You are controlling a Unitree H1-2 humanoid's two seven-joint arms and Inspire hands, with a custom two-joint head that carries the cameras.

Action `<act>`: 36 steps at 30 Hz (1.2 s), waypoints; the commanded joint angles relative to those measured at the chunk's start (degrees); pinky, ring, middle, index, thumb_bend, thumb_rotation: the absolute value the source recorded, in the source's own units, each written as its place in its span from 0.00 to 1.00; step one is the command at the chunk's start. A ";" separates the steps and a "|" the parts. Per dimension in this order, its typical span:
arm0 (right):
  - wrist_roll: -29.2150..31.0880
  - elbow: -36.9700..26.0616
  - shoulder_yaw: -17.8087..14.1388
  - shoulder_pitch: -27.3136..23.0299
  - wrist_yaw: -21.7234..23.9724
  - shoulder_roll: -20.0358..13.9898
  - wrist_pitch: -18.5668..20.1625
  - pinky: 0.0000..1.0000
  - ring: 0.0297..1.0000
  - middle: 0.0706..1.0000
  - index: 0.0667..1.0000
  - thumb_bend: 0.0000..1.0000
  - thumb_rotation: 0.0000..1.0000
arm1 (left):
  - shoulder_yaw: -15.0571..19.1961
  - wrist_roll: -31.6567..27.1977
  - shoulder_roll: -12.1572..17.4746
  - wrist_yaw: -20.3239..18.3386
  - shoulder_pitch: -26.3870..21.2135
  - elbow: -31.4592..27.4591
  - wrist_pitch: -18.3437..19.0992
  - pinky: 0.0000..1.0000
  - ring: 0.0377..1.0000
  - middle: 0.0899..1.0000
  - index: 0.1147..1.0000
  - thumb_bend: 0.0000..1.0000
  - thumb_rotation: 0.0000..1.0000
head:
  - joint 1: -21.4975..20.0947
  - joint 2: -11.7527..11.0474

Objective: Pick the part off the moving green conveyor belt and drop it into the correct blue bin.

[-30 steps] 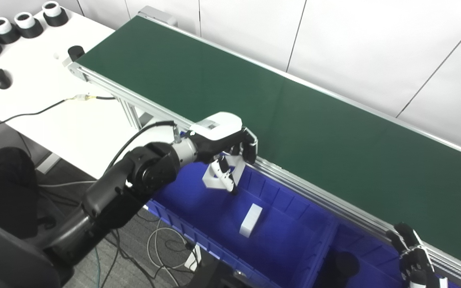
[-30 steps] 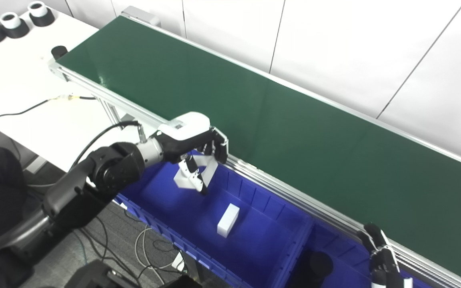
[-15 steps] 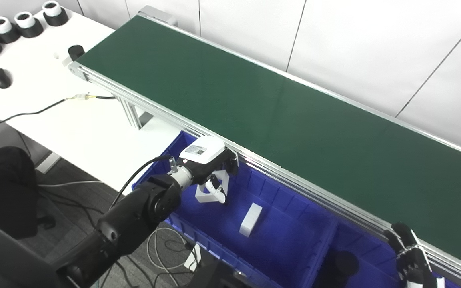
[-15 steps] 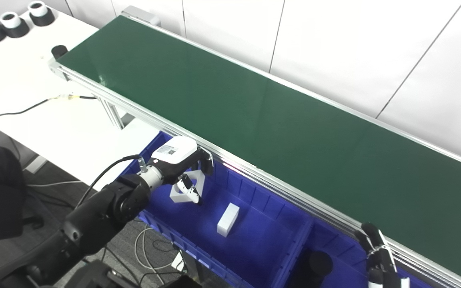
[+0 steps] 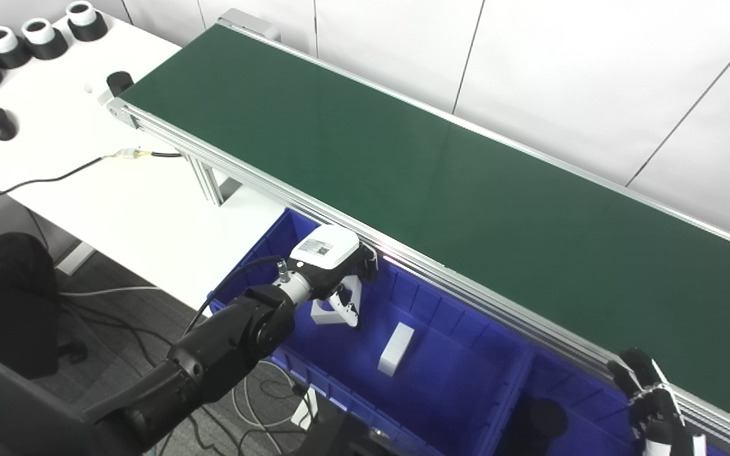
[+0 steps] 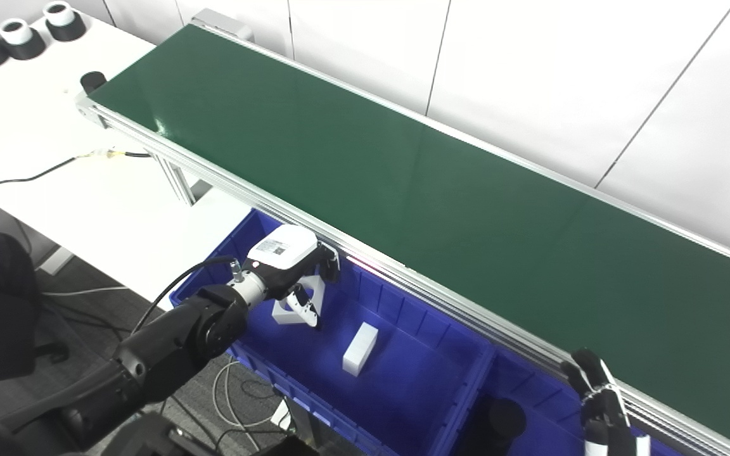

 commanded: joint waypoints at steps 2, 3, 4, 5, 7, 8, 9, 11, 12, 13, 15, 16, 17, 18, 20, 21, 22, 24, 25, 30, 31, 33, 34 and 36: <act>1.05 -1.12 -0.50 -0.42 1.18 0.34 -2.12 0.87 0.82 0.86 0.85 0.68 0.93 | 0.03 -0.03 1.21 1.05 -1.19 -1.95 0.29 0.36 0.40 0.48 0.44 0.50 0.00 | -0.08 0.07; 1.14 -1.13 -0.54 -0.40 1.30 0.36 -2.12 0.88 0.82 0.86 0.85 0.68 0.93 | -0.03 -0.15 1.27 0.82 -1.20 -1.97 0.33 0.36 0.39 0.47 0.45 0.50 0.00 | -0.08 0.07; 1.03 -1.22 -0.53 -0.28 1.31 0.36 -2.12 0.88 0.82 0.87 0.85 0.68 0.93 | -0.12 -0.21 1.38 0.54 -1.16 -2.02 0.40 0.35 0.39 0.47 0.46 0.50 0.00 | -0.18 0.14; 1.00 -1.30 -0.55 -0.19 1.40 0.37 -2.12 0.88 0.82 0.87 0.86 0.68 0.93 | -0.24 -0.21 1.52 -0.33 -1.11 -2.36 0.88 0.34 0.38 0.46 0.46 0.50 0.00 | -0.17 0.14; 0.31 -1.60 -0.54 -0.14 1.15 0.36 -2.12 0.87 0.81 0.87 0.86 0.67 0.94 | -0.34 -0.48 1.68 -3.99 -1.09 -3.45 3.30 0.35 0.38 0.46 0.47 0.50 0.00 | -0.17 0.14; 0.40 -1.58 -0.55 -0.17 1.28 0.36 -2.12 0.87 0.81 0.87 0.86 0.67 0.94 | -0.55 -0.28 1.82 -6.53 -1.16 -4.13 5.14 0.37 0.43 0.45 0.45 0.51 0.00 | -0.17 0.14; 0.32 -1.54 -0.56 -0.18 1.22 0.36 -2.12 0.87 0.81 0.87 0.86 0.67 0.94 | -0.91 -0.01 2.10 -8.68 -1.26 -4.73 6.40 0.41 0.50 0.53 0.52 0.70 0.06 | -0.17 0.14; -0.13 -1.58 -0.54 -0.11 0.91 0.35 -2.12 0.86 0.81 0.87 0.86 0.68 0.94 | -1.64 0.51 2.80 -10.83 -1.34 -5.57 7.19 0.49 0.59 0.62 0.60 0.93 0.18 | -0.24 0.24; -0.23 -1.48 -0.53 -0.10 0.86 0.32 -2.12 0.86 0.82 0.87 0.86 0.68 0.94 | -1.99 0.66 3.17 -11.27 -1.36 -5.90 7.13 0.52 0.62 0.65 0.61 0.97 0.22 | -0.32 0.25; -0.28 -1.36 -0.53 -0.11 0.86 0.28 -2.12 0.87 0.82 0.88 0.86 0.68 0.94 | -2.27 0.63 3.48 -11.49 -1.38 -6.16 7.06 0.55 0.65 0.67 0.63 0.99 0.26 | -0.39 0.16; -0.53 -1.26 -0.55 -0.08 0.70 0.24 -2.12 0.86 0.82 0.88 0.86 0.68 0.94 | -2.69 0.36 3.98 -11.44 -1.52 -6.06 6.56 0.57 0.66 0.67 0.64 1.00 0.29 | -0.39 0.16; -0.66 -1.24 -0.53 -0.06 0.63 0.23 -2.12 0.86 0.82 0.88 0.86 0.68 0.94 | -2.87 0.27 4.17 -11.36 -1.60 -5.86 6.33 0.58 0.66 0.67 0.64 1.00 0.29 | -0.48 0.03; -0.92 -1.22 -0.51 -0.05 0.48 0.21 -2.11 0.87 0.82 0.88 0.86 0.68 0.94 | -3.04 0.28 4.34 -11.39 -1.66 -5.78 6.25 0.58 0.66 0.67 0.64 1.00 0.30 | -0.52 0.06; -1.19 -1.29 -0.46 -0.02 0.32 0.20 -2.11 0.86 0.82 0.88 0.86 0.68 0.95 | -3.17 0.29 4.49 -11.45 -1.68 -5.84 6.28 0.59 0.66 0.67 0.63 1.00 0.30 | -0.60 0.06; -1.47 -1.47 -0.37 0.01 0.14 0.21 -2.10 0.86 0.82 0.88 0.86 0.68 0.96 | -3.42 0.27 4.75 -11.44 -1.71 -5.96 6.35 0.59 0.66 0.67 0.63 1.00 0.30 | -0.62 0.13; -1.48 -1.56 -0.33 0.01 0.10 0.22 -2.10 0.86 0.82 0.88 0.86 0.67 0.96 | -3.52 0.26 4.85 -11.39 -1.72 -5.97 6.34 0.58 0.65 0.66 0.63 1.00 0.30 | -0.62 0.13; -1.43 -1.50 -0.32 -0.01 0.08 0.23 -2.10 0.86 0.82 0.88 0.86 0.67 0.96 | -3.61 0.19 4.96 -11.45 -1.74 -5.98 6.33 0.58 0.65 0.66 0.63 1.00 0.30 | -0.63 0.10; -1.13 -1.58 -0.29 0.02 0.12 0.33 -2.11 0.85 0.82 0.87 0.85 0.68 0.95 | -3.67 0.05 5.03 -11.60 -1.73 -6.04 6.47 0.58 0.65 0.66 0.63 1.00 0.31 | -0.63 0.10; -0.79 -1.48 -0.30 0.00 0.27 0.37 -2.12 0.86 0.82 0.87 0.85 0.68 0.95 | -3.72 0.06 5.04 -11.59 -1.73 -6.07 6.52 0.58 0.65 0.66 0.63 1.00 0.31 | -0.63 0.10; -0.92 -1.89 -0.42 0.28 0.01 0.09 -2.13 0.85 0.82 0.87 0.85 0.70 0.95 | -4.25 -0.06 5.17 -13.47 -1.53 -7.95 6.76 0.54 0.64 0.66 0.64 1.00 0.32 | -0.71 0.58; -0.87 -1.94 -0.50 0.33 0.08 -0.07 -2.13 0.85 0.82 0.87 0.85 0.70 0.95 | -4.38 -0.44 5.06 -14.61 -1.32 -9.15 7.01 0.54 0.64 0.67 0.65 1.00 0.33 | -0.52 0.74; -0.61 -1.97 -0.65 0.37 0.35 -0.39 -2.12 0.85 0.82 0.87 0.85 0.70 0.95 | -4.62 -1.83 4.72 -16.93 -0.71 -11.91 7.19 0.53 0.63 0.67 0.66 0.99 0.33 | -0.34 0.83; -0.44 -1.97 -0.73 0.39 0.51 -0.56 -2.12 0.85 0.82 0.87 0.85 0.70 0.95 | -4.77 -2.65 4.55 -18.05 -0.38 -13.31 7.20 0.54 0.63 0.67 0.66 0.98 0.34 | -0.32 0.93; 0.07 -1.81 -0.89 0.38 0.97 -0.92 -2.12 0.85 0.82 0.87 0.85 0.70 0.95 | -5.14 -6.31 3.72 -20.32 0.62 -17.39 6.48 0.56 0.63 0.67 0.66 0.96 0.34 | -0.15 1.13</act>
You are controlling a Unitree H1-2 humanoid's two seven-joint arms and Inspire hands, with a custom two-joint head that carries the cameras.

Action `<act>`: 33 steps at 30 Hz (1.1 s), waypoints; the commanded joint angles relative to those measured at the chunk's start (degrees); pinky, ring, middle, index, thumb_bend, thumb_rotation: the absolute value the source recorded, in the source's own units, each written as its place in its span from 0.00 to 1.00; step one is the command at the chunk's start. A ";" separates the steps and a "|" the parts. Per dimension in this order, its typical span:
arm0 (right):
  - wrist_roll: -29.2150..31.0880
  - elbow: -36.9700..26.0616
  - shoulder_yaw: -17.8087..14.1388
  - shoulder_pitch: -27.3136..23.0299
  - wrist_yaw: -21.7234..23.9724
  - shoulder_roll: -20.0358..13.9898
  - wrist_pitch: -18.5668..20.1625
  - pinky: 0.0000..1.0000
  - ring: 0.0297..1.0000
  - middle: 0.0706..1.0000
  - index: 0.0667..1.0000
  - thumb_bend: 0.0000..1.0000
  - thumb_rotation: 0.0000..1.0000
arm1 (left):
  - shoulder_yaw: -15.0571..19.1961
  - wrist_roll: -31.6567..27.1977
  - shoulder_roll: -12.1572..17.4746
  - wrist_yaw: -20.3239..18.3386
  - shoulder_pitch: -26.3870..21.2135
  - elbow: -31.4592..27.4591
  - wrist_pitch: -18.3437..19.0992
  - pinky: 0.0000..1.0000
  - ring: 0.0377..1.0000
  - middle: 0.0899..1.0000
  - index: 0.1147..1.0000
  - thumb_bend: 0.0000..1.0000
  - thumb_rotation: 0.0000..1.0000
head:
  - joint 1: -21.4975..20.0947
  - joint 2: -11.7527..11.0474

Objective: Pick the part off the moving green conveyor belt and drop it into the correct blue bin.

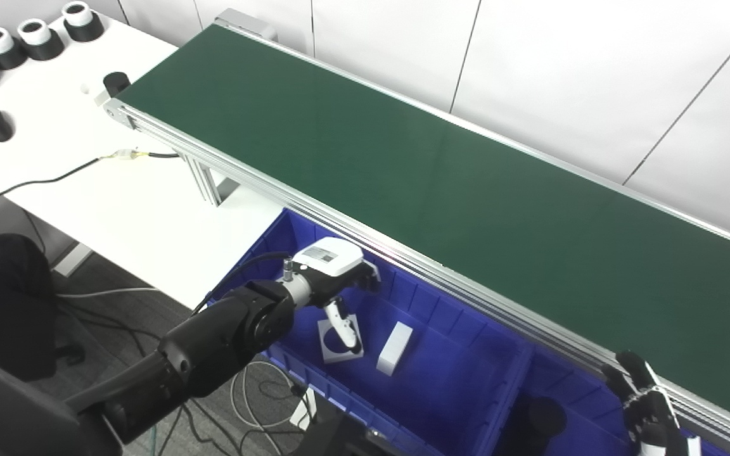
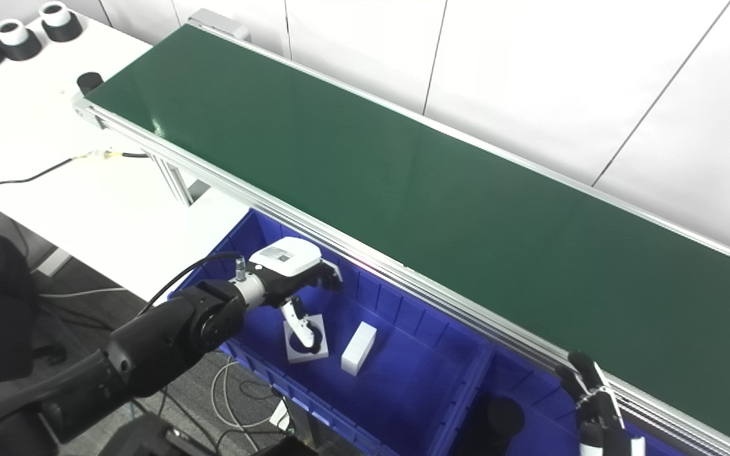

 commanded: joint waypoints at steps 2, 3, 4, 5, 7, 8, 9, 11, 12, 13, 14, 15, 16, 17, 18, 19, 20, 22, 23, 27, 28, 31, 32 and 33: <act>1.14 -1.44 -0.56 -0.40 1.10 -0.96 -2.13 0.86 0.82 0.87 0.85 0.70 0.95 | -0.28 -6.36 -1.10 -4.02 1.01 -7.99 -0.07 0.56 0.64 0.67 0.66 0.96 0.34 | 0.21 0.45; 1.22 -1.45 -0.61 -0.37 1.23 -1.07 -2.11 0.86 0.82 0.87 0.85 0.70 0.95 | -0.40 -7.44 -1.33 -5.15 1.20 -9.40 0.56 0.57 0.65 0.68 0.67 0.96 0.36 | 0.24 0.48; 1.04 -1.42 -0.62 -0.35 1.14 -1.17 -2.12 0.86 0.82 0.87 0.85 0.71 0.95 | -0.21 -10.08 -1.82 -7.18 1.53 -12.42 2.02 0.56 0.65 0.69 0.68 0.97 0.39 | 0.38 0.60; 0.90 -1.41 -0.63 -0.34 1.06 -1.23 -2.12 0.85 0.82 0.87 0.85 0.71 0.95 | 0.00 -11.87 -2.18 -8.60 1.74 -14.45 3.03 0.56 0.66 0.69 0.68 0.97 0.39 | 0.40 0.64; 1.01 -1.31 -0.58 -0.39 0.97 -1.27 -2.12 0.85 0.81 0.87 0.85 0.72 0.94 | 0.97 -17.53 -3.05 -12.23 2.03 -20.37 6.98 0.59 0.67 0.71 0.69 0.99 0.47 | 0.57 0.73; 1.16 -1.23 -0.57 -0.42 1.04 -1.27 -2.12 0.85 0.81 0.87 0.85 0.72 0.94 | 1.37 -19.54 -3.15 -13.49 1.98 -22.39 8.47 0.60 0.68 0.72 0.70 1.00 0.50 | 0.57 0.73; 1.17 -1.15 -0.55 -0.42 1.06 -1.29 -2.12 0.85 0.81 0.87 0.85 0.72 0.94 | 1.95 -22.04 -3.06 -15.00 1.77 -24.58 10.35 0.61 0.69 0.72 0.70 1.00 0.52 | 0.57 0.73; 1.01 -0.89 -0.51 -0.51 1.05 -1.30 -2.08 0.86 0.81 0.87 0.85 0.71 0.94 | 3.62 -28.35 -2.41 -17.69 1.02 -27.44 13.17 0.64 0.72 0.74 0.72 1.00 0.55 | 0.51 0.79; 0.86 -0.74 -0.47 -0.56 1.01 -1.26 -2.08 0.86 0.81 0.87 0.85 0.71 0.94 | 4.67 -32.00 -2.04 -18.84 0.65 -28.29 14.05 0.66 0.74 0.76 0.74 1.00 0.55 | 0.18 0.82; 0.76 -0.63 -0.44 -0.60 0.97 -1.23 -2.08 0.85 0.81 0.87 0.86 0.70 0.94 | 5.34 -34.37 -1.77 -19.50 0.41 -28.71 14.54 0.67 0.75 0.76 0.75 1.00 0.55 | 0.07 0.82; 0.54 -0.60 -0.35 -0.67 0.87 -1.13 -2.09 0.85 0.81 0.87 0.86 0.70 0.94 | 6.38 -37.76 -1.31 -20.41 -0.09 -29.78 15.86 0.67 0.76 0.76 0.75 1.00 0.55 | -0.88 0.87; 0.40 -0.60 -0.28 -0.71 0.80 -1.06 -2.10 0.85 0.81 0.87 0.85 0.70 0.94 | 6.98 -40.01 -0.91 -20.88 -0.45 -30.50 16.78 0.69 0.77 0.77 0.76 1.00 0.55 | -0.88 0.87; 0.14 -0.65 -0.14 -0.77 0.66 -0.92 -2.10 0.85 0.81 0.87 0.85 0.70 0.95 | 8.01 -43.17 -0.73 -21.25 -0.66 -30.84 17.37 0.70 0.77 0.78 0.76 1.00 0.55 | -2.55 1.06; -0.04 -0.68 -0.04 -0.81 0.55 -0.84 -2.11 0.85 0.81 0.87 0.85 0.71 0.95 | 8.62 -45.44 -0.53 -21.34 -0.80 -31.02 17.79 0.72 0.78 0.78 0.77 1.00 0.53 | -2.55 1.06; -0.23 -0.69 0.14 -0.82 0.38 -0.55 -2.11 0.86 0.81 0.87 0.85 0.71 0.95 | 9.50 -48.47 -1.00 -21.19 -0.72 -30.20 17.11 0.73 0.78 0.78 0.78 1.00 0.53 | -5.24 0.92; -0.39 -0.67 0.30 -0.82 0.22 -0.33 -2.11 0.86 0.81 0.87 0.85 0.72 0.95 | 10.07 -50.67 -1.25 -20.99 -0.65 -29.56 16.56 0.74 0.78 0.78 0.79 1.00 0.50 | -5.76 1.00; -1.43 -0.59 0.56 -0.73 -0.66 0.09 -2.11 0.86 0.81 0.87 0.85 0.72 0.95 | 10.75 -52.61 -2.07 -20.29 -0.16 -28.34 15.29 0.74 0.78 0.78 0.79 1.00 0.49 | -9.38 1.11; -3.52 -0.46 1.19 -0.46 -2.54 1.13 -2.08 0.83 0.81 0.86 0.84 0.80 0.96 | 11.80 -54.95 -3.90 -18.49 1.17 -25.73 11.98 0.80 0.81 0.81 0.80 1.00 0.44 | -14.62 1.23; -4.30 -0.35 1.50 -0.38 -3.31 1.54 -2.08 0.83 0.81 0.86 0.84 0.80 0.96 | 12.14 -55.62 -4.45 -17.83 1.70 -24.69 10.44 0.80 0.82 0.82 0.80 1.00 0.44 | -16.21 1.23; -7.55 -0.11 3.01 -0.03 -6.35 3.16 -2.08 0.82 0.83 0.85 0.83 0.85 0.97 | 11.71 -53.87 -8.54 -14.18 3.68 -18.24 -0.44 0.81 0.85 0.86 0.82 1.00 0.47 | -25.00 0.00; -8.01 0.13 3.40 -0.03 -7.02 3.44 -2.09 0.81 0.82 0.86 0.84 0.85 0.97 | 11.26 -52.87 -9.67 -13.24 3.92 -15.68 -4.12 0.83 0.87 0.88 0.83 1.00 0.50 | -25.98 -0.31; -9.24 1.27 4.83 -0.17 -9.47 4.13 -2.10 0.79 0.80 0.87 0.83 0.84 0.97 | 9.67 -48.77 -13.02 -9.90 3.91 -6.26 -14.72 0.87 0.90 0.91 0.84 1.00 0.55 | -32.06 -3.03; -9.51 1.66 5.29 -0.21 -10.21 4.34 -2.11 0.79 0.79 0.86 0.83 0.84 0.97 | 9.24 -47.69 -13.84 -9.05 3.73 -3.41 -17.24 0.87 0.91 0.92 0.84 1.00 0.56 | -32.59 -3.32; -9.83 2.35 5.86 -0.30 -11.00 4.59 -2.12 0.79 0.80 0.86 0.83 0.85 0.97 | 8.77 -46.74 -14.53 -8.27 3.45 -0.57 -19.64 0.89 0.93 0.92 0.84 1.00 0.57 | -35.48 -5.08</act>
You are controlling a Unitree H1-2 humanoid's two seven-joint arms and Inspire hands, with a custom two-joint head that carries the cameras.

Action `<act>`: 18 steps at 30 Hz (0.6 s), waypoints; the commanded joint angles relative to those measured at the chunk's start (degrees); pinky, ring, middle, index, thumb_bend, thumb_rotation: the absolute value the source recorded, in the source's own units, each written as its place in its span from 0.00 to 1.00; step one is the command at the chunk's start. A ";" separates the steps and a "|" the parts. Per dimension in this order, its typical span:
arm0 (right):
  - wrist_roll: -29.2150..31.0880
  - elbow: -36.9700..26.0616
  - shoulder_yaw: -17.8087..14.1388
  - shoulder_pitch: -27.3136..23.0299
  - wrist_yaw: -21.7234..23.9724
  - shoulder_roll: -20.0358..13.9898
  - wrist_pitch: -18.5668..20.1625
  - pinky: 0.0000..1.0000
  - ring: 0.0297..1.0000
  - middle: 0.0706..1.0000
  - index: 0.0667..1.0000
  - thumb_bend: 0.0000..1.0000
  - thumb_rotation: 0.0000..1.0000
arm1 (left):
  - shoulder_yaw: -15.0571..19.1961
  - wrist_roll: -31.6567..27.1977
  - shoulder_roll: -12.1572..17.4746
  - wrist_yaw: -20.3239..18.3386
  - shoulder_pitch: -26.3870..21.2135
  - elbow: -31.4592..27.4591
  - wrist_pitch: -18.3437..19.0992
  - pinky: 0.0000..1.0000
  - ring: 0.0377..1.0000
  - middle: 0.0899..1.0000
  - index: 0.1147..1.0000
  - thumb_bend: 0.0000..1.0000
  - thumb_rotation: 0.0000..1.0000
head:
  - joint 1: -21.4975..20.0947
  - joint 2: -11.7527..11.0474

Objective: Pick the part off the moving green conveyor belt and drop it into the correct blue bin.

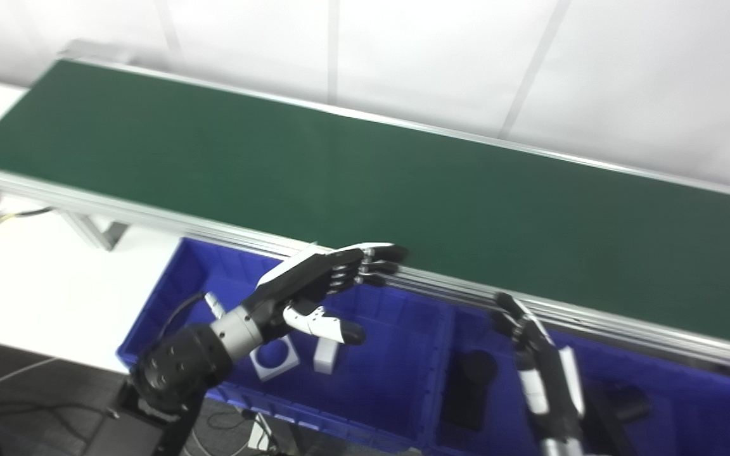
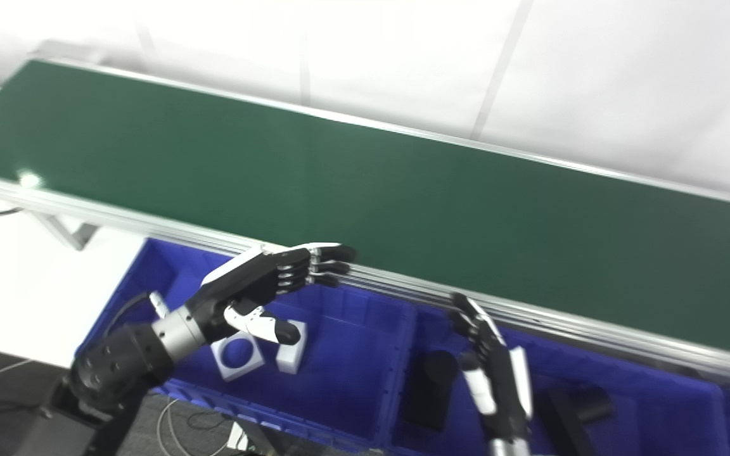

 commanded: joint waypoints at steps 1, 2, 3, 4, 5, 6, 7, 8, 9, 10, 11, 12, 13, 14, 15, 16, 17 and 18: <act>-0.60 0.54 1.28 -0.55 -2.79 0.82 -2.13 0.79 0.80 0.86 0.82 0.86 0.97 | -1.39 2.76 -1.64 2.76 -1.43 4.26 -9.82 0.91 0.94 0.93 0.85 1.00 0.58 | -2.88 -1.74; -0.83 1.37 1.96 -0.73 -3.66 0.92 -2.13 0.79 0.80 0.86 0.82 0.86 0.97 | -1.87 3.53 -2.10 3.43 -1.75 6.59 -11.85 0.93 0.96 0.95 0.85 1.00 0.58 | -5.26 -3.44; -0.96 2.04 2.56 -0.82 -4.39 1.04 -2.13 0.79 0.81 0.86 0.82 0.86 0.97 | -2.43 4.45 -2.58 4.19 -2.07 8.82 -13.98 0.93 0.96 0.95 0.86 1.00 0.58 | -5.98 -3.98; -1.04 2.99 3.33 -1.06 -5.22 1.18 -2.13 0.80 0.81 0.86 0.82 0.86 0.96 | -2.90 5.32 -3.01 4.87 -2.39 11.08 -16.28 0.92 0.95 0.95 0.86 1.00 0.58 | -8.12 -5.47; -0.99 3.71 4.04 -1.24 -5.94 1.20 -2.13 0.80 0.81 0.87 0.82 0.84 0.96 | -3.39 5.90 -3.48 5.44 -2.56 12.75 -18.13 0.88 0.93 0.94 0.85 1.00 0.57 | -8.12 -5.47; -1.10 4.71 4.91 -1.62 -6.91 1.23 -2.13 0.80 0.80 0.87 0.82 0.83 0.95 | -3.77 6.28 -3.76 5.98 -2.70 14.22 -19.91 0.86 0.92 0.93 0.85 0.98 0.55 | -10.18 -6.90; -1.16 5.53 5.74 -1.96 -7.89 1.14 -2.14 0.80 0.80 0.87 0.82 0.83 0.95 | -4.17 6.92 -4.04 6.72 -2.71 15.21 -21.30 0.86 0.92 0.93 0.85 0.98 0.55 | -10.18 -6.90; -1.58 6.43 6.63 -2.38 -9.18 1.16 -2.14 0.79 0.80 0.87 0.82 0.84 0.96 | -4.57 7.38 -4.15 7.42 -2.72 16.01 -22.07 0.84 0.91 0.92 0.85 0.96 0.53 | -11.96 -7.94; -1.84 7.04 7.44 -2.69 -10.31 1.06 -2.14 0.79 0.79 0.86 0.82 0.85 0.96 | -4.88 7.68 -4.15 7.98 -2.74 16.51 -22.47 0.83 0.90 0.92 0.84 0.95 0.51 | -11.96 -7.94; -2.11 7.80 8.15 -3.02 -11.34 1.32 -2.14 0.78 0.79 0.86 0.82 0.86 0.97 | -5.24 8.14 -4.04 8.64 -2.69 16.86 -22.60 0.82 0.90 0.92 0.84 0.95 0.49 | -14.22 -9.27; -2.22 8.31 8.80 -3.26 -12.20 1.42 -2.14 0.78 0.80 0.86 0.82 0.86 0.96 | -5.55 8.38 -3.88 9.15 -2.67 17.06 -22.62 0.82 0.90 0.91 0.84 0.94 0.47 | -14.22 -9.27; -2.08 8.91 9.31 -3.51 -12.67 1.68 -2.14 0.78 0.80 0.86 0.82 0.87 0.96 | -5.89 8.39 -3.60 9.50 -2.59 17.05 -22.64 0.82 0.90 0.91 0.84 0.94 0.46 | -15.25 -10.03; -1.99 9.40 9.83 -3.74 -13.11 1.81 -2.13 0.79 0.81 0.87 0.82 0.87 0.95 | -6.23 8.29 -3.33 9.75 -2.57 17.05 -22.65 0.83 0.90 0.91 0.84 0.92 0.45 | -15.46 -10.21; -1.80 9.68 10.25 -3.91 -13.36 1.84 -2.13 0.80 0.81 0.87 0.82 0.87 0.95 | -6.58 8.20 -3.07 9.99 -2.58 17.05 -22.65 0.84 0.90 0.91 0.84 0.92 0.44 | -15.50 -10.31; -1.85 9.92 10.73 -4.15 -13.78 1.82 -2.13 0.81 0.82 0.87 0.82 0.87 0.94 | -6.92 8.29 -2.83 10.28 -2.56 17.00 -22.66 0.84 0.91 0.91 0.84 0.91 0.44 | -15.51 -10.42; -1.89 10.10 11.14 -4.35 -14.19 1.72 -2.13 0.82 0.82 0.87 0.82 0.87 0.94 | -7.22 8.36 -2.63 10.57 -2.62 17.04 -22.66 0.84 0.91 0.92 0.85 0.91 0.44 | -15.46 -10.47; -1.80 10.29 11.54 -4.56 -14.56 1.67 -2.13 0.82 0.82 0.88 0.82 0.87 0.94 | -7.50 8.43 -2.33 10.92 -2.60 16.96 -22.66 0.85 0.91 0.92 0.85 0.90 0.43 | -15.32 -10.54; -1.71 10.48 11.89 -4.74 -14.92 1.60 -2.14 0.82 0.82 0.87 0.82 0.87 0.94 | -7.76 8.44 -2.07 11.24 -2.61 16.94 -22.67 0.85 0.91 0.92 0.85 0.90 0.44 | -15.19 -10.59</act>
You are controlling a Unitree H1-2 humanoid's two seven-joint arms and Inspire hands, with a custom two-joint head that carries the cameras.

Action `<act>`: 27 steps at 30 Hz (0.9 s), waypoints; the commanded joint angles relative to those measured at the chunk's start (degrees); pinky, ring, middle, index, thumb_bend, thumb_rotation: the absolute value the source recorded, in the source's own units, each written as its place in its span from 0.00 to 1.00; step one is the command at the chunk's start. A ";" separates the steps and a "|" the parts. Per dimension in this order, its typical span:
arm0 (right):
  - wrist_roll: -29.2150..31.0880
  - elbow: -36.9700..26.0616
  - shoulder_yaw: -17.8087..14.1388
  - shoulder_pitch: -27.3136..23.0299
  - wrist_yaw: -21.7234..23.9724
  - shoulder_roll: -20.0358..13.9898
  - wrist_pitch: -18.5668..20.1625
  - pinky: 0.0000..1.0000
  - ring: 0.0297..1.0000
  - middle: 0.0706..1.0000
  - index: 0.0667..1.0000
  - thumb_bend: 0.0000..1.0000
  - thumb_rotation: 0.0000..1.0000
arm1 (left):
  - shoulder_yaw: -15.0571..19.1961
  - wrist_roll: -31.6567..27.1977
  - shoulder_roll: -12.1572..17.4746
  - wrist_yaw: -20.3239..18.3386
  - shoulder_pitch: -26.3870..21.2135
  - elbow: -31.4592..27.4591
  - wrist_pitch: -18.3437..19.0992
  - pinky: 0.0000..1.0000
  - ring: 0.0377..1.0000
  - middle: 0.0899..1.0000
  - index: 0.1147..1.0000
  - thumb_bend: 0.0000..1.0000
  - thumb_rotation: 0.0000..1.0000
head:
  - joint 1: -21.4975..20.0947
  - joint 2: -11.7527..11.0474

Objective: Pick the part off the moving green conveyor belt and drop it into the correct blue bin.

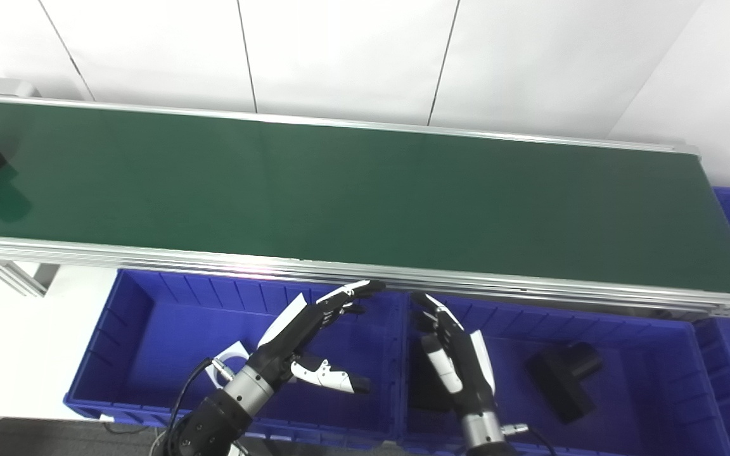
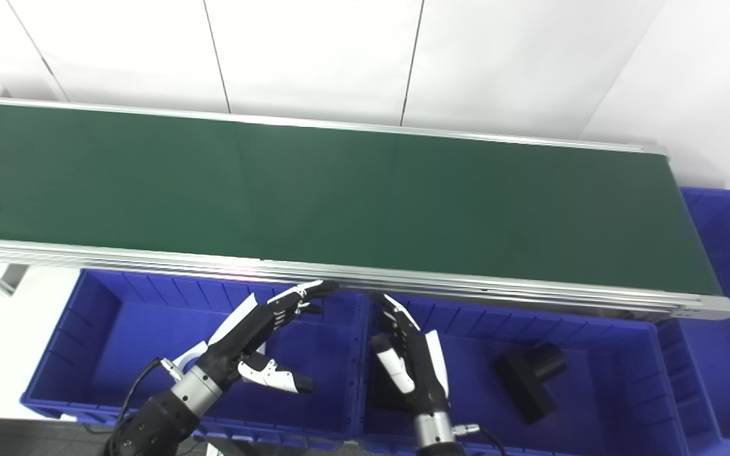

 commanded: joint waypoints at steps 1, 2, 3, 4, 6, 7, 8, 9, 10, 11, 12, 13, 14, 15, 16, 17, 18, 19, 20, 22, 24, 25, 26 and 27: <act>0.24 -0.80 0.76 -0.92 -1.44 0.27 -2.11 0.82 0.82 0.87 0.82 0.87 0.94 | -0.45 0.07 0.58 1.72 -0.84 -1.24 -2.39 0.85 0.91 0.92 0.85 0.90 0.44 | 0.02 0.04; 0.34 -0.69 1.08 -1.03 -1.77 0.16 -2.11 0.81 0.82 0.87 0.82 0.87 0.93 | -0.66 0.02 0.78 2.01 -0.85 -1.14 -2.39 0.84 0.90 0.92 0.85 0.90 0.43 | 0.67 -0.01; 0.41 -0.64 1.34 -1.10 -2.04 0.03 -2.11 0.81 0.82 0.87 0.82 0.87 0.93 | -0.85 0.14 0.92 2.35 -0.83 -1.08 -2.39 0.84 0.90 0.92 0.85 0.90 0.43 | 0.67 -0.01; 0.48 -0.57 1.53 -1.17 -2.24 -0.09 -2.11 0.81 0.82 0.87 0.82 0.87 0.93 | -1.03 0.24 1.02 2.63 -0.85 -1.01 -2.39 0.84 0.90 0.92 0.85 0.89 0.43 | 0.99 -0.06; 0.45 -0.34 1.86 -1.32 -2.77 -0.35 -2.11 0.80 0.82 0.88 0.83 0.88 0.94 | -1.45 0.32 1.24 3.26 -0.86 -0.82 -2.39 0.84 0.90 0.91 0.85 0.89 0.43 | 1.37 0.03; 0.46 -0.27 1.98 -1.36 -3.00 -0.45 -2.11 0.80 0.82 0.88 0.83 0.88 0.94 | -1.68 0.40 1.39 3.48 -0.87 -0.76 -2.39 0.84 0.90 0.91 0.85 0.89 0.43 | 1.80 0.07; 0.42 -0.24 2.10 -1.35 -3.25 -0.54 -2.11 0.80 0.82 0.88 0.83 0.88 0.94 | -1.86 0.42 1.54 3.61 -0.85 -0.75 -2.39 0.84 0.89 0.91 0.85 0.89 0.44 | 2.03 0.18; 0.42 -0.28 2.25 -1.30 -3.45 -0.67 -2.11 0.80 0.82 0.88 0.83 0.89 0.94 | -2.06 0.41 1.66 3.78 -0.79 -0.71 -2.39 0.84 0.90 0.91 0.85 0.89 0.44 | 2.30 0.24; 0.43 -0.31 2.42 -1.28 -3.63 -0.77 -2.11 0.80 0.82 0.88 0.83 0.89 0.95 | -2.26 0.39 1.77 3.96 -0.76 -0.69 -2.39 0.84 0.90 0.91 0.85 0.89 0.44 | 2.30 0.24; 0.49 -0.46 2.50 -1.15 -3.67 -0.91 -2.11 0.80 0.82 0.88 0.83 0.89 0.95 | -2.44 0.44 1.82 4.29 -0.68 -0.58 -2.39 0.84 0.90 0.91 0.85 0.89 0.44 | 2.75 0.32; 0.55 -0.57 2.57 -1.08 -3.70 -1.01 -2.11 0.81 0.82 0.88 0.83 0.89 0.95 | -2.60 0.48 1.87 4.56 -0.64 -0.51 -2.40 0.83 0.89 0.91 0.85 0.90 0.44 | 2.75 0.32; 0.49 -0.59 2.61 -1.03 -3.82 -1.04 -2.11 0.81 0.82 0.87 0.83 0.89 0.95 | -2.71 0.78 1.98 4.87 -0.54 -0.42 -2.40 0.83 0.89 0.90 0.85 0.90 0.44 | 1.95 0.13; 0.44 -0.58 2.67 -1.02 -3.95 -1.06 -2.11 0.81 0.82 0.87 0.83 0.90 0.96 | -2.81 0.98 2.08 5.11 -0.48 -0.35 -2.40 0.83 0.89 0.90 0.85 0.90 0.45 | 1.72 0.10; 0.29 -0.44 2.80 -1.07 -4.19 -1.03 -2.11 0.81 0.82 0.87 0.83 0.90 0.96 | -2.92 1.07 2.26 5.33 -0.42 -0.21 -2.40 0.83 0.89 0.90 0.85 0.90 0.45 | 0.29 -0.11; 0.19 -0.34 2.91 -1.10 -4.36 -1.01 -2.11 0.81 0.82 0.87 0.83 0.89 0.96 | -3.03 1.11 2.40 5.53 -0.40 -0.11 -2.40 0.83 0.89 0.90 0.85 0.90 0.46 | 0.29 -0.11; -0.09 -0.04 3.10 -1.22 -4.69 -0.85 -2.11 0.81 0.82 0.87 0.83 0.89 0.96 | -3.02 0.72 2.62 5.46 -0.42 0.16 -2.40 0.83 0.89 0.90 0.85 0.90 0.46 | -2.57 -0.52; -0.29 0.19 3.28 -1.31 -4.98 -0.73 -2.11 0.81 0.82 0.87 0.83 0.90 0.96 | -3.01 0.41 2.80 5.41 -0.43 0.35 -2.40 0.84 0.89 0.91 0.86 0.90 0.46 | -2.94 -0.58; -0.69 0.57 3.67 -1.56 -5.46 -0.63 -2.11 0.82 0.82 0.87 0.83 0.90 0.96 | -2.92 -0.21 3.04 5.13 -0.48 0.68 -2.40 0.85 0.90 0.91 0.86 0.90 0.46 | -4.64 -0.80; -0.94 0.84 4.01 -1.75 -5.85 -0.59 -2.11 0.82 0.82 0.87 0.82 0.90 0.96 | -2.86 -0.64 3.21 4.94 -0.51 0.91 -2.40 0.86 0.91 0.92 0.87 0.89 0.45 | -4.64 -0.80; -0.79 1.49 4.54 -2.11 -6.24 -0.20 -2.11 0.82 0.83 0.88 0.82 0.90 0.95 | -2.83 -1.34 3.89 4.86 -0.65 1.43 -2.40 0.89 0.92 0.93 0.87 0.86 0.44 | -6.61 -0.92; -0.43 2.14 4.91 -2.46 -6.51 0.20 -2.11 0.82 0.84 0.88 0.82 0.91 0.95 | -2.80 -1.67 4.53 4.85 -0.74 1.73 -2.41 0.89 0.92 0.93 0.88 0.85 0.44 | -7.31 -0.87; -0.19 2.47 5.10 -2.66 -6.62 0.34 -2.11 0.82 0.84 0.88 0.82 0.91 0.94 | -2.77 -1.45 4.78 5.05 -0.69 1.70 -2.40 0.90 0.92 0.93 0.88 0.84 0.44 | -7.35 -0.71; -0.01 2.70 5.27 -2.80 -6.73 0.41 -2.11 0.82 0.84 0.88 0.82 0.91 0.94 | -2.78 -1.29 4.95 5.22 -0.67 1.67 -2.40 0.89 0.92 0.93 0.88 0.85 0.45 | -7.35 -0.71; 0.21 2.95 5.39 -2.94 -6.75 0.44 -2.11 0.82 0.84 0.88 0.82 0.90 0.93 | -2.79 -1.24 5.09 5.33 -0.64 1.67 -2.40 0.89 0.92 0.93 0.88 0.85 0.45 | -7.26 -0.62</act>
